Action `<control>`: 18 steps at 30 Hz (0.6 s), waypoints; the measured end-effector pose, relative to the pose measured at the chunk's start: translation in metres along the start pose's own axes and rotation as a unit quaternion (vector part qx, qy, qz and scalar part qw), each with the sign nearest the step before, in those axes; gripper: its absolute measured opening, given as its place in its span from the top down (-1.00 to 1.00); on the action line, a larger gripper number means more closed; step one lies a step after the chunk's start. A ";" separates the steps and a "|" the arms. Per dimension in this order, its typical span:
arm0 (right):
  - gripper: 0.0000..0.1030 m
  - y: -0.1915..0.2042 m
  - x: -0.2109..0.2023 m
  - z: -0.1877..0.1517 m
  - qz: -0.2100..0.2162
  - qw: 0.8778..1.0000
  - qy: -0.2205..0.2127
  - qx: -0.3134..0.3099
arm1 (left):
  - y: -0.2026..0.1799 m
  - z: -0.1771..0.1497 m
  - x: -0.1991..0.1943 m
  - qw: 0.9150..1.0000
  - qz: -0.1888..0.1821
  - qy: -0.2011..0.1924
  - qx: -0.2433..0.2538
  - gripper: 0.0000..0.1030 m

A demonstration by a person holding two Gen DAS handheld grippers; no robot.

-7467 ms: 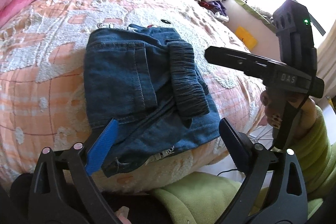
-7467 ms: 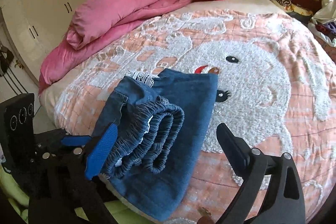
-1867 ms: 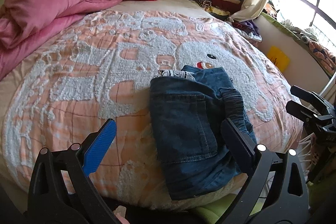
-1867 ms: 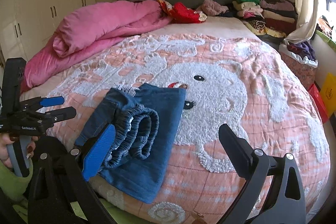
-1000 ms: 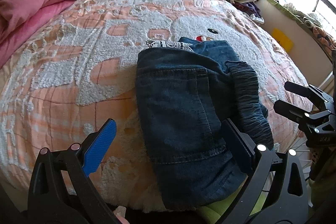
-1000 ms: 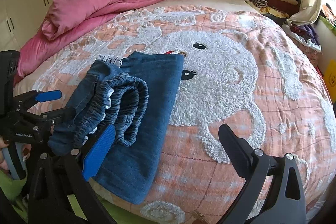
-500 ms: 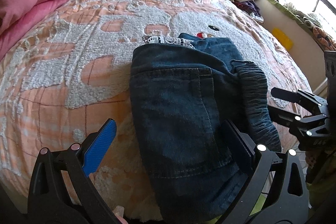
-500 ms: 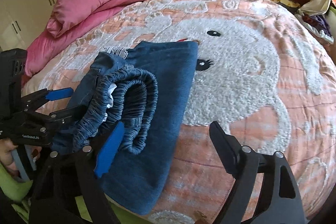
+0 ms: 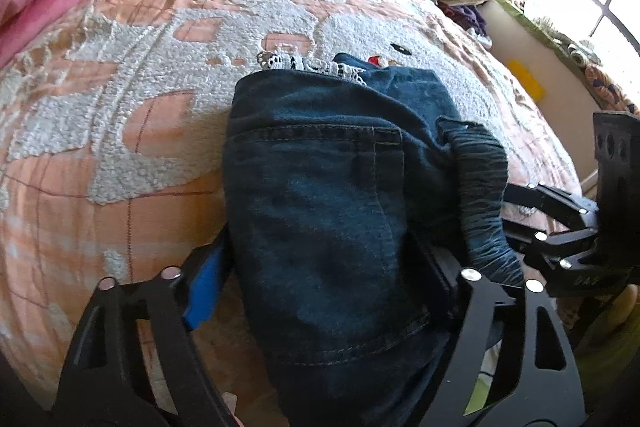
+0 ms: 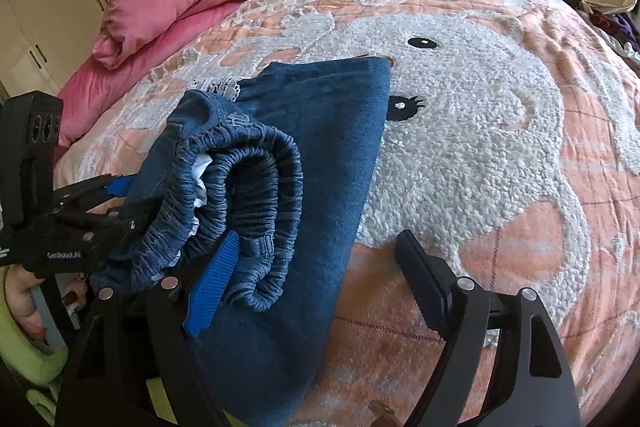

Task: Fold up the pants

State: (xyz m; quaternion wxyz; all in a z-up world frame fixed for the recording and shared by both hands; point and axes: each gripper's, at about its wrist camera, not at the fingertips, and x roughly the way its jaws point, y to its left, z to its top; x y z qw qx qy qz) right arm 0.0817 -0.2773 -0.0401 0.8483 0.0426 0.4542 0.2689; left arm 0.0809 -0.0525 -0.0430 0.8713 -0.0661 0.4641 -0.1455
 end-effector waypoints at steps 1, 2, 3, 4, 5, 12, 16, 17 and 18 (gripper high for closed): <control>-0.54 0.000 0.000 0.000 0.002 1.000 -0.001 0.000 | 0.000 0.001 0.001 1.000 -0.003 0.000 -0.004 -0.33; -0.54 -0.001 0.001 0.000 0.005 1.000 -0.001 0.001 | 0.001 0.001 0.001 1.000 -0.003 0.000 -0.005 -0.31; -0.54 -0.001 0.001 0.000 0.006 1.000 -0.002 0.001 | 0.001 0.001 0.002 1.000 -0.004 0.000 -0.005 -0.30; -0.53 -0.001 0.001 0.000 0.007 1.000 -0.002 0.001 | 0.000 0.001 0.002 1.000 -0.005 0.000 -0.006 -0.27; -0.51 -0.001 0.002 0.000 0.011 1.000 -0.002 -0.001 | 0.000 0.001 0.002 1.000 -0.006 0.000 -0.006 -0.24; -0.10 0.001 0.005 0.001 0.041 0.999 -0.004 -0.001 | -0.002 0.002 0.004 1.000 -0.002 -0.003 -0.007 -0.24; 0.13 0.004 0.006 0.002 0.052 0.999 -0.006 -0.005 | -0.004 0.003 0.004 1.000 -0.001 -0.005 -0.006 -0.16; 0.17 0.005 0.005 0.003 0.056 0.998 -0.007 -0.007 | -0.004 0.003 0.004 1.000 -0.003 -0.006 -0.007 -0.10; 0.23 0.007 0.005 0.003 0.060 0.998 -0.008 -0.009 | -0.004 0.003 0.004 1.000 -0.004 -0.006 -0.008 -0.07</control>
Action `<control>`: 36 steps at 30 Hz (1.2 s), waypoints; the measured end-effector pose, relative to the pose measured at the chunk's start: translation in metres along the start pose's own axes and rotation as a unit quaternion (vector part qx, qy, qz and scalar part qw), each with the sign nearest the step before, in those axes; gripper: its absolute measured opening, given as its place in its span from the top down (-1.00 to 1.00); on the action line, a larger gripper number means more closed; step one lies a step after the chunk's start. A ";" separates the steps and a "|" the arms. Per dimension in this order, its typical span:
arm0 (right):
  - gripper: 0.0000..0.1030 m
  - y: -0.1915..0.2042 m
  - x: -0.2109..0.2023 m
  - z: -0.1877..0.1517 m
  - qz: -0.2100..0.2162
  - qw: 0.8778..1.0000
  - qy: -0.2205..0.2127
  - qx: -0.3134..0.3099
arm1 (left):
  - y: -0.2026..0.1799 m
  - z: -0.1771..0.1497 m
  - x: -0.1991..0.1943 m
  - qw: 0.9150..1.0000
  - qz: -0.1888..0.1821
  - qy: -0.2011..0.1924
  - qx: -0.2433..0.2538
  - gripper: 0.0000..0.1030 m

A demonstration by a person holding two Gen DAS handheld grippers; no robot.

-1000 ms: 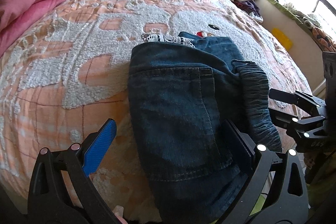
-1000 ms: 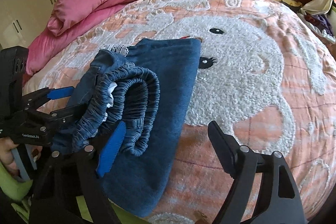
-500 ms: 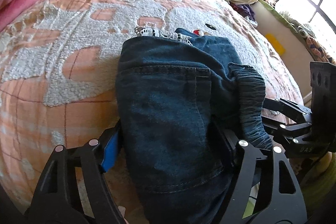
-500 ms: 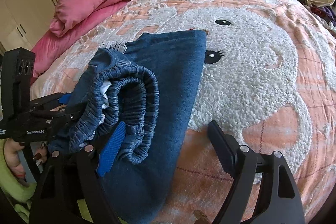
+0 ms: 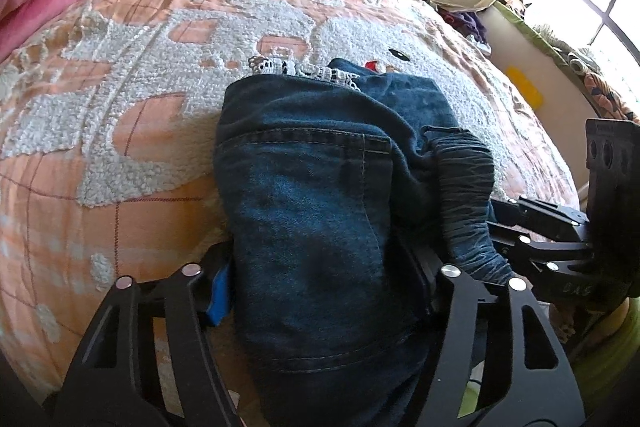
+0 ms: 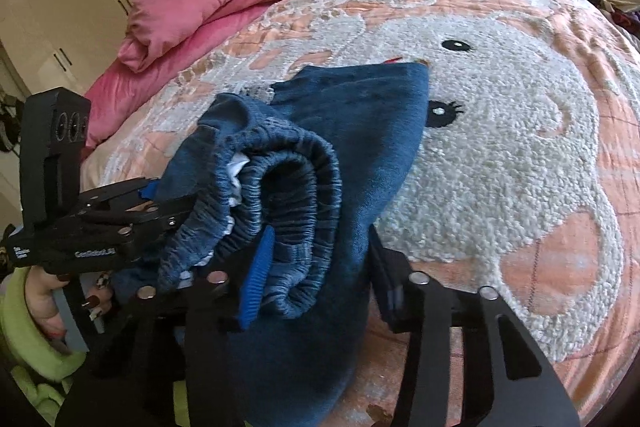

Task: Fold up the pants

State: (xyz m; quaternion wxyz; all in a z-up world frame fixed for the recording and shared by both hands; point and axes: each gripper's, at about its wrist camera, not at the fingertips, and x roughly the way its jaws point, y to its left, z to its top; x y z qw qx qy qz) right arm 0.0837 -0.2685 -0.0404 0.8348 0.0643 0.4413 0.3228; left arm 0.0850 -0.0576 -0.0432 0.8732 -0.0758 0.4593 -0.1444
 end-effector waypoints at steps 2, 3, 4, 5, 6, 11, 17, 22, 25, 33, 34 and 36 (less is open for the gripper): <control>0.30 0.003 -0.001 0.000 0.005 1.000 -0.003 -0.005 | -0.001 0.000 -0.001 1.000 0.000 -0.002 0.001 0.06; 0.34 0.004 -0.001 0.000 0.006 1.000 -0.004 -0.009 | -0.001 0.000 -0.002 1.000 0.000 -0.003 0.002 0.08; 0.36 0.005 -0.002 0.000 0.006 1.000 -0.005 -0.012 | -0.002 0.000 -0.003 1.000 0.000 -0.004 0.003 0.14; 0.38 0.007 -0.001 0.001 0.006 1.000 -0.006 -0.015 | -0.002 0.000 -0.004 1.000 -0.001 -0.006 0.002 0.20; 0.39 0.009 -0.002 0.002 0.006 1.000 -0.006 -0.019 | -0.002 0.000 -0.005 1.000 -0.003 -0.007 0.000 0.22; 0.42 0.016 -0.007 0.004 0.008 0.999 -0.014 -0.031 | -0.004 0.001 -0.011 1.000 -0.005 -0.014 -0.001 0.37; 0.42 0.024 -0.015 0.007 0.009 0.999 -0.022 -0.043 | -0.007 0.004 -0.018 1.000 -0.008 -0.021 -0.001 0.41; 0.42 0.029 -0.020 0.009 0.008 0.998 -0.027 -0.048 | -0.010 0.008 -0.026 1.000 -0.013 -0.026 -0.002 0.45; 0.42 0.032 -0.024 0.011 0.009 0.998 -0.032 -0.052 | -0.012 0.010 -0.031 0.999 -0.014 -0.031 -0.002 0.46; 0.42 0.038 -0.034 0.023 0.004 0.997 -0.050 -0.063 | -0.016 0.023 -0.043 0.999 -0.015 -0.048 -0.002 0.46; 0.42 0.038 -0.035 0.025 0.004 0.997 -0.053 -0.064 | -0.016 0.025 -0.044 0.999 -0.014 -0.050 -0.002 0.46; 0.42 0.039 -0.036 0.029 0.003 0.996 -0.057 -0.067 | -0.016 0.029 -0.045 0.999 -0.012 -0.052 -0.001 0.46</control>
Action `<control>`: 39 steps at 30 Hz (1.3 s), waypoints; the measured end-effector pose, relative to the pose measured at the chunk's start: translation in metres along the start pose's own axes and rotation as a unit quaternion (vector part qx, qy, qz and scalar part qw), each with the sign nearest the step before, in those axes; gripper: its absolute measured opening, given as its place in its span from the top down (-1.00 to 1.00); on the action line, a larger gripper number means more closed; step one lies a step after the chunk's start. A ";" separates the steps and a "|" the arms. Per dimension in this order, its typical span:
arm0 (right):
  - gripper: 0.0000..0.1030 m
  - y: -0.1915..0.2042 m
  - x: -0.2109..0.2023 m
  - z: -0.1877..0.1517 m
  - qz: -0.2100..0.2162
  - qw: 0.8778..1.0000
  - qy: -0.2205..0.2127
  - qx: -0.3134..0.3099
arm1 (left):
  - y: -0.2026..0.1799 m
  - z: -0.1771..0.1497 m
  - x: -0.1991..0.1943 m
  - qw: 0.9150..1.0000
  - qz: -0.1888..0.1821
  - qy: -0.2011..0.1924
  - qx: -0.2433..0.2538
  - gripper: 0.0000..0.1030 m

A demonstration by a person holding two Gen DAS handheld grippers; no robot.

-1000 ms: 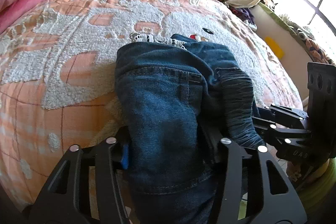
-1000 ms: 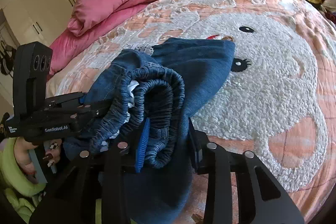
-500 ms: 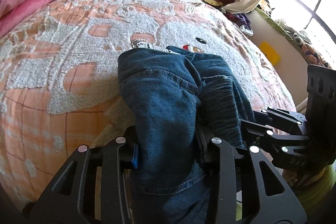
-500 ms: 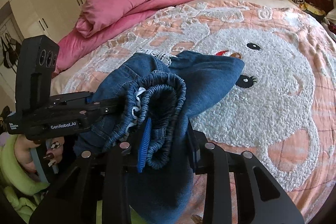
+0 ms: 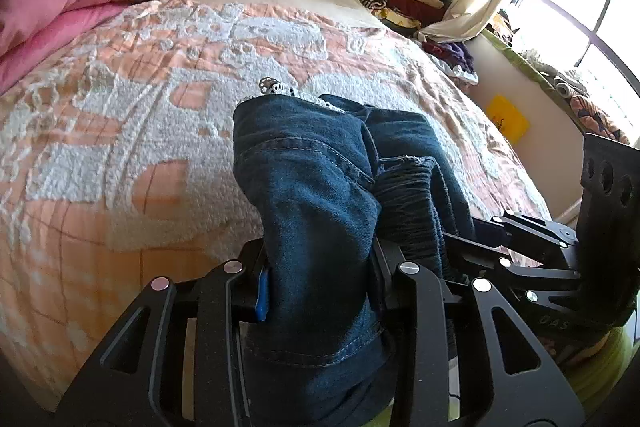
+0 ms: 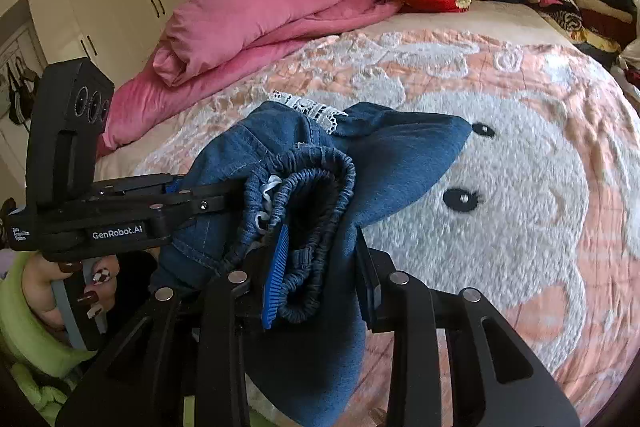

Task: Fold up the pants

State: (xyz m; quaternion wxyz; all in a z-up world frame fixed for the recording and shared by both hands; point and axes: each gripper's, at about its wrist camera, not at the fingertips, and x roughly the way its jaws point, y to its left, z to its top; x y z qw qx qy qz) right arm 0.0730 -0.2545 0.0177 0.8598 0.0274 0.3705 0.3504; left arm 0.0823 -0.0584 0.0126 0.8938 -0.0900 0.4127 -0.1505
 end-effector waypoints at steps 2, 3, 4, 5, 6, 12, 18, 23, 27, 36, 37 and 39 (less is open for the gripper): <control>0.42 0.000 0.001 0.004 -0.001 1.000 -0.002 -0.001 | 0.001 0.005 0.001 1.000 0.002 -0.001 0.001 0.46; 0.42 -0.001 0.002 0.006 -0.001 1.000 -0.003 -0.001 | 0.000 0.007 0.002 1.000 0.004 -0.002 0.002 0.46; 0.42 -0.002 0.003 0.008 -0.001 1.000 -0.003 -0.001 | 0.001 0.009 0.002 1.000 0.005 -0.002 0.002 0.46; 0.42 -0.002 0.004 0.010 -0.001 1.000 -0.004 -0.001 | 0.001 0.012 0.002 1.000 0.006 -0.003 0.003 0.46; 0.42 -0.003 0.005 0.012 0.000 1.000 -0.005 -0.002 | 0.002 0.014 0.003 1.000 0.008 -0.004 0.003 0.46; 0.42 -0.008 0.012 0.025 0.001 1.000 -0.010 -0.004 | 0.006 0.027 0.008 1.000 0.013 -0.006 0.004 0.46; 0.42 -0.013 0.022 0.037 -0.003 1.000 -0.012 -0.005 | 0.012 0.039 0.017 1.000 0.017 -0.007 0.000 0.46; 0.42 -0.019 0.029 0.045 -0.002 1.000 -0.013 -0.004 | 0.017 0.048 0.023 1.000 0.020 -0.009 -0.003 0.46; 0.42 -0.024 0.036 0.048 -0.006 1.000 -0.009 -0.001 | 0.019 0.052 0.029 1.000 0.023 -0.007 -0.003 0.46; 0.37 -0.046 0.057 0.037 -0.026 0.999 0.022 0.037 | 0.032 0.044 0.054 0.999 0.041 0.023 -0.017 0.18; 0.31 -0.050 0.059 0.035 -0.028 0.998 0.025 0.043 | 0.034 0.042 0.056 0.999 0.044 0.025 -0.018 0.14; 0.24 -0.055 0.060 0.032 -0.035 0.998 0.029 0.051 | 0.037 0.040 0.059 0.998 0.047 0.030 -0.019 0.12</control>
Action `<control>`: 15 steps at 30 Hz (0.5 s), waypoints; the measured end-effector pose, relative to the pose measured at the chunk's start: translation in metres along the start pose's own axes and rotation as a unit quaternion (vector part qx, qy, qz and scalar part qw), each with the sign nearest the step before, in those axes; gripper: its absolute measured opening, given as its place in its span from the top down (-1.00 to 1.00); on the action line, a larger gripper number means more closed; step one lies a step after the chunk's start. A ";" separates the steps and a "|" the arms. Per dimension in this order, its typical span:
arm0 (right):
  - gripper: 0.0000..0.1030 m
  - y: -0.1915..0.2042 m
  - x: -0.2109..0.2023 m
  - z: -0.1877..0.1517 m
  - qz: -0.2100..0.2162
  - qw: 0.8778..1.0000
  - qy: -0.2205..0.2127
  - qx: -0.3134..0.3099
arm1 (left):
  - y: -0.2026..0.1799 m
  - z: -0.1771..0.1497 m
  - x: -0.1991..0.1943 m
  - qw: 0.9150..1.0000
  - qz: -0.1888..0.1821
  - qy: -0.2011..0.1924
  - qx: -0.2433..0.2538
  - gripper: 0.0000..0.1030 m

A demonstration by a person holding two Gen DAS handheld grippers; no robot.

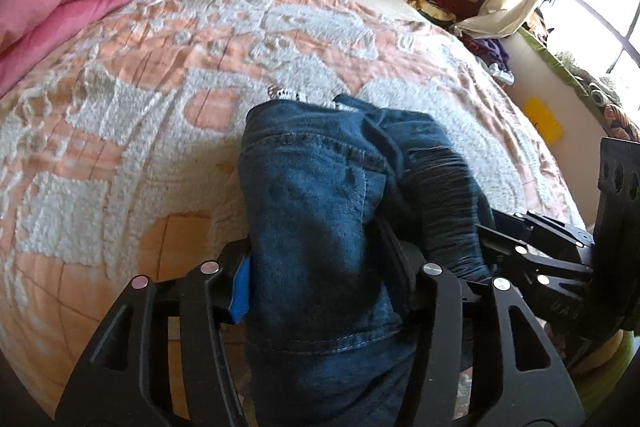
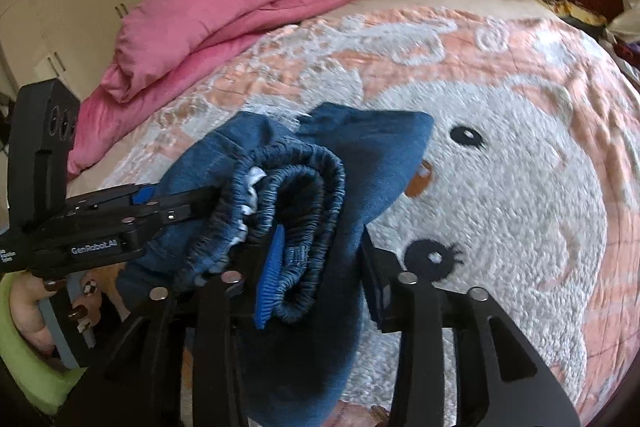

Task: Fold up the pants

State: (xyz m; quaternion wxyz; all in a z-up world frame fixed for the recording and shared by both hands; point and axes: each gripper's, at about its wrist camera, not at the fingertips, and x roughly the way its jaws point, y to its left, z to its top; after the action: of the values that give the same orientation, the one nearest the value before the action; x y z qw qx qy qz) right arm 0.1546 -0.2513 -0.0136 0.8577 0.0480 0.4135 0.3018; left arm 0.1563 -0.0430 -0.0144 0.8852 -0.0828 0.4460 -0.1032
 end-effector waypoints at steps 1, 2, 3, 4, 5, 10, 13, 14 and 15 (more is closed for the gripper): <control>0.22 -0.003 0.002 -0.002 -0.003 1.000 0.004 0.004 | 0.001 -0.001 0.002 1.000 0.002 0.003 0.000 0.09; 0.19 -0.005 0.003 -0.003 -0.007 1.000 0.007 0.007 | 0.001 -0.002 0.004 1.000 0.003 0.005 0.000 0.06; 0.11 -0.007 0.004 -0.004 -0.013 1.000 0.010 0.011 | 0.002 -0.003 0.005 1.000 0.003 0.006 0.000 0.04; 0.05 -0.008 0.006 -0.005 -0.017 1.000 0.012 0.013 | 0.002 -0.004 0.007 1.000 0.004 0.008 0.000 0.00; 0.03 -0.010 0.005 -0.006 -0.018 1.000 0.012 0.015 | 0.003 -0.004 0.008 1.000 0.005 0.010 0.000 -0.01; -0.20 -0.008 -0.001 -0.008 -0.029 0.999 0.007 0.018 | 0.000 -0.007 0.005 1.000 -0.001 0.009 0.005 -0.18; -0.39 -0.006 -0.012 -0.008 -0.035 0.999 -0.008 0.017 | -0.001 -0.008 -0.003 1.000 -0.001 -0.001 0.005 -0.30; -0.44 -0.005 -0.017 -0.008 -0.042 0.999 -0.014 0.015 | -0.002 -0.007 -0.006 1.000 0.000 -0.005 0.005 -0.34; -0.54 -0.003 -0.024 -0.008 -0.046 0.999 -0.024 0.012 | -0.002 -0.008 -0.011 1.000 0.001 -0.010 0.004 -0.37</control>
State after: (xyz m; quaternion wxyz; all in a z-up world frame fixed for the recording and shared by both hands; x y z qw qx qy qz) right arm 0.1386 -0.2683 -0.0037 0.8798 0.0466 0.3982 0.2554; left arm 0.1439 -0.0422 -0.0104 0.8899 -0.0797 0.4371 -0.1038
